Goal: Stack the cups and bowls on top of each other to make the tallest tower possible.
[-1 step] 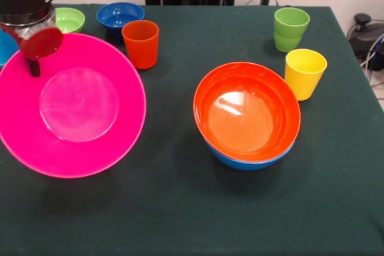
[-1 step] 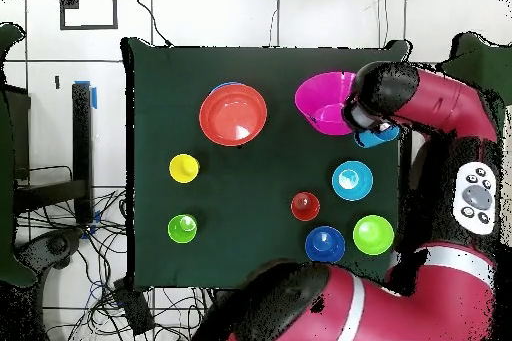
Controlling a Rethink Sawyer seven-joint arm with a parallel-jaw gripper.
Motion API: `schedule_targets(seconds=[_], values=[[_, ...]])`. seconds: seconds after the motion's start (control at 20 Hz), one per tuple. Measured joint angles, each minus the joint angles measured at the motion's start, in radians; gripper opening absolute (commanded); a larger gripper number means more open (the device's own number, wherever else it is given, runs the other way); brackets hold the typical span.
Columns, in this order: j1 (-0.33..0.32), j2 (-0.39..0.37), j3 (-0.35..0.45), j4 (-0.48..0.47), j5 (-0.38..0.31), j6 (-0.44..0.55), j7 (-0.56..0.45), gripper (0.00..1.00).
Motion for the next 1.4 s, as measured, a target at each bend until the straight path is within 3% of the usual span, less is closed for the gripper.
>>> schedule_targets(seconds=[0.4,1.15,1.4], values=[[0.064,-0.04,-0.039,0.031,0.007,0.0,0.0,0.0],[0.079,-0.056,-0.078,0.082,0.038,0.0,0.0,0.0],[0.112,-0.057,-0.112,0.12,0.039,-0.014,0.006,0.0]])
